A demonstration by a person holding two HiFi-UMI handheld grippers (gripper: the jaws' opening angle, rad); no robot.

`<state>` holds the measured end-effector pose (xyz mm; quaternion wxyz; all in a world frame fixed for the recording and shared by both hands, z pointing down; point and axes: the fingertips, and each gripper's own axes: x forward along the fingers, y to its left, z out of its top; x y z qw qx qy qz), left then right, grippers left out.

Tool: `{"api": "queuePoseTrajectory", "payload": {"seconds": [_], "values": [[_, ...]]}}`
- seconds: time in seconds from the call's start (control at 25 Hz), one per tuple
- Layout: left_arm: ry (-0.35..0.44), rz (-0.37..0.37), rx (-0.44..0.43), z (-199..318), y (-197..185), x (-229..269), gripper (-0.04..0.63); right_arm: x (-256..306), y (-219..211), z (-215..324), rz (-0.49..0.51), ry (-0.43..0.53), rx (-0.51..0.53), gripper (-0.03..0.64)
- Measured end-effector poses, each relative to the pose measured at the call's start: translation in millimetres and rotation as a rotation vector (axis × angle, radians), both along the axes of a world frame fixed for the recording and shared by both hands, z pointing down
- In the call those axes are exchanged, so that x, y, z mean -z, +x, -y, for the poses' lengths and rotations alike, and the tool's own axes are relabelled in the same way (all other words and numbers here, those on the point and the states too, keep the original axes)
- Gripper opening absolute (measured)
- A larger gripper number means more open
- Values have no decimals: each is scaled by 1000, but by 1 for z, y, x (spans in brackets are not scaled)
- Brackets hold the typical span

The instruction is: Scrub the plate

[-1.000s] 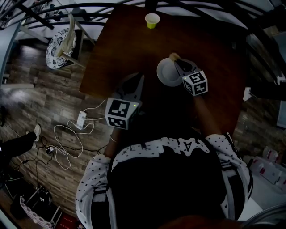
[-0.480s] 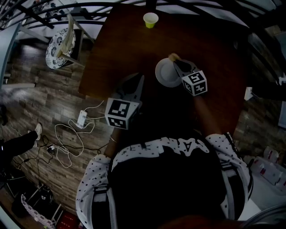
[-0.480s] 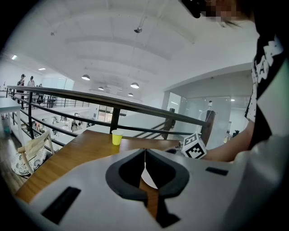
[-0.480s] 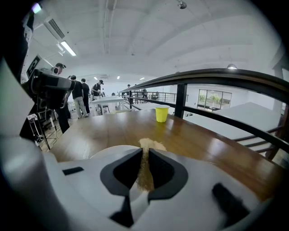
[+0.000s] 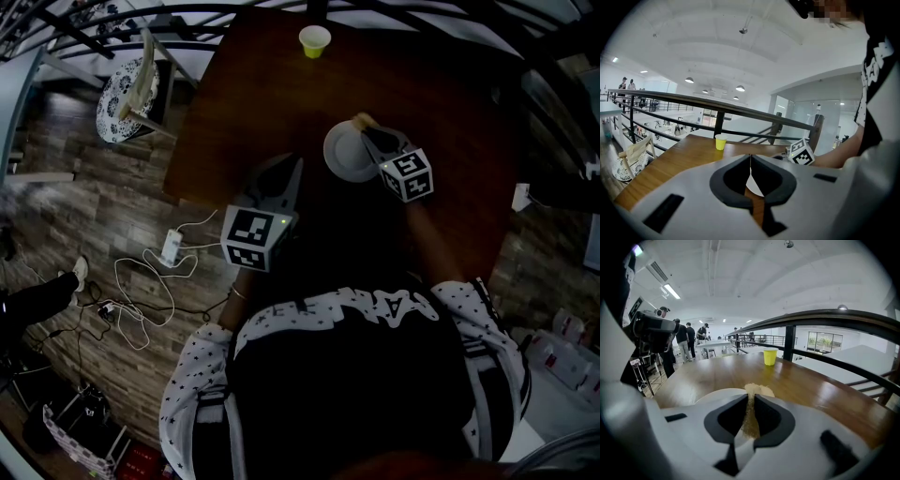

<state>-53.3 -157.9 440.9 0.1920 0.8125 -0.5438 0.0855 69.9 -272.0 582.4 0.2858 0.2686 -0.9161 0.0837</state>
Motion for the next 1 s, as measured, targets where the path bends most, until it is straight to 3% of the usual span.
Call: {"api": "queuePoseTrajectory", "payload": {"seconds": [1.0], "values": [[20,-6,-14,-3,0,5,15,-8,-7,-24,-25,-12,44,49]]}}
